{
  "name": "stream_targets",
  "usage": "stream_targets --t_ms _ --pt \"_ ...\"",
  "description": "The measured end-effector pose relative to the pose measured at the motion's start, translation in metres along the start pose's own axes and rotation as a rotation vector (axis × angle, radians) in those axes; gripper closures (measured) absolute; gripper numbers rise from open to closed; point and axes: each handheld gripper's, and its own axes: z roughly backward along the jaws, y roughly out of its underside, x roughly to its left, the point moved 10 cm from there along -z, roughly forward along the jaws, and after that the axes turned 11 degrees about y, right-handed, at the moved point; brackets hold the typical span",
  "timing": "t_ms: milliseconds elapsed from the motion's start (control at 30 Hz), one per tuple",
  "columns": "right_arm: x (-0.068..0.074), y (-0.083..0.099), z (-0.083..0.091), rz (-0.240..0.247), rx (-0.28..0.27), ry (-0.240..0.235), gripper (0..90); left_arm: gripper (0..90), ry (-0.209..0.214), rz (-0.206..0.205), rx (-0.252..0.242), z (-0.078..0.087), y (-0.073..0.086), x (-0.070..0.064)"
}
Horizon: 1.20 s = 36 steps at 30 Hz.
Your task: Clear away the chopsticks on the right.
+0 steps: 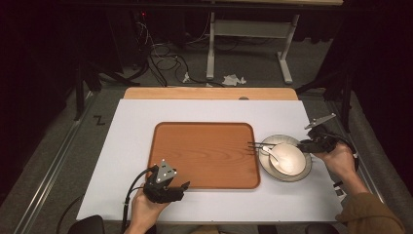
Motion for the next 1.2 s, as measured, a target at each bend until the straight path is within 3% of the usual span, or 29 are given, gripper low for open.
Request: stream_targets --t_ms 400,633,967,1200 --pt "0.0 -0.002 -0.002 0.005 0.026 -0.004 78.9 35.3 -0.008 -0.005 -0.004 0.002 -0.001 0.0" --pt "0.0 -0.002 -0.007 0.009 0.02 0.003 75.7 35.3 -0.01 -0.005 -0.008 0.002 -0.001 0.001" --pt "-0.002 -0.004 -0.011 0.026 0.016 0.014 83.3 35.3 -0.011 -0.005 -0.004 0.001 -0.001 0.001" --pt "-0.003 -0.003 -0.012 0.017 -0.022 0.005 86.3 35.3 -0.013 -0.004 -0.012 0.003 -0.002 0.002"
